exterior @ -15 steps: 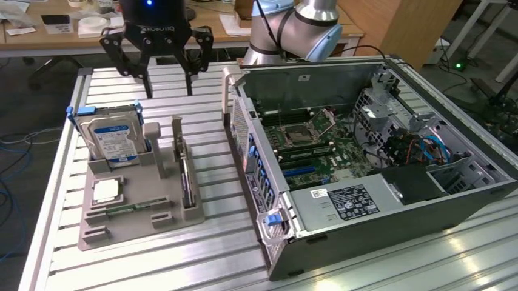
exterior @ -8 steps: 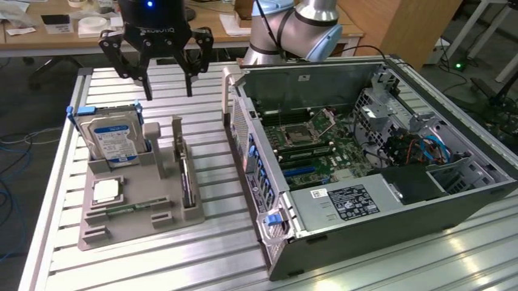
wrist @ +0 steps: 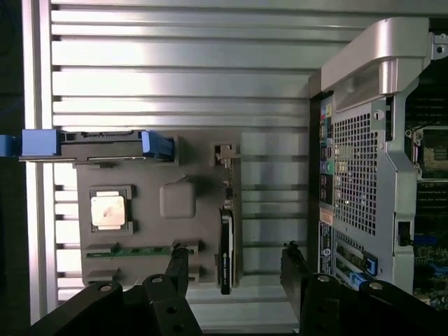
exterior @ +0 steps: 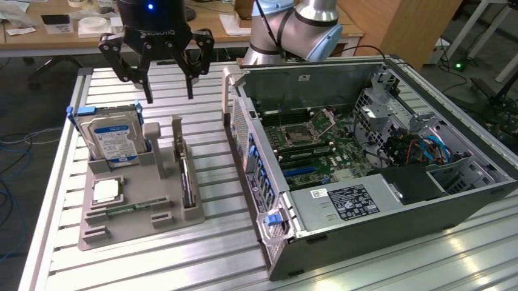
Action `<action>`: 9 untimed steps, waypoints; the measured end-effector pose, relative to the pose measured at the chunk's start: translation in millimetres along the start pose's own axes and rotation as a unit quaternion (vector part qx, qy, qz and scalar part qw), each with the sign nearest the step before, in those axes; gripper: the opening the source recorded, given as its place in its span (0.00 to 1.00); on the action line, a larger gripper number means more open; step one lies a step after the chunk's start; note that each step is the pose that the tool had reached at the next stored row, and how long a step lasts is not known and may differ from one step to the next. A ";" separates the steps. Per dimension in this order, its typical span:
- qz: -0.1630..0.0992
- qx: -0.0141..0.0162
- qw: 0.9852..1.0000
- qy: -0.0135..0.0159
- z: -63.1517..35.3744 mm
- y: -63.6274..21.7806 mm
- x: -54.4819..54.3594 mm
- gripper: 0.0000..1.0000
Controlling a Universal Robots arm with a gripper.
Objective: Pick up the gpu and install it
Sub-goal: 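Pick up the gpu and move the gpu toward the slot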
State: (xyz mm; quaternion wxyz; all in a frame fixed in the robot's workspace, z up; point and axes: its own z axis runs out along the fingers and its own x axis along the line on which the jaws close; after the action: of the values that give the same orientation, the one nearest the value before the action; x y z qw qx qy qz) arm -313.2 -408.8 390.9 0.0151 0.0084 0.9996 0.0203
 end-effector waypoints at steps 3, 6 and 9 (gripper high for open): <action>-0.002 0.000 1.000 -0.001 0.3 -0.8 0.0 0.65; -0.003 0.000 1.000 -0.001 0.5 -1.5 0.0 0.65; -0.004 0.000 1.000 -0.001 0.7 -2.4 -0.1 0.65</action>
State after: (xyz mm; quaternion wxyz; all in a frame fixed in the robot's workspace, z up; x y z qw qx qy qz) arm -313.1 -411.2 390.1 0.0166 0.0046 0.9996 0.0203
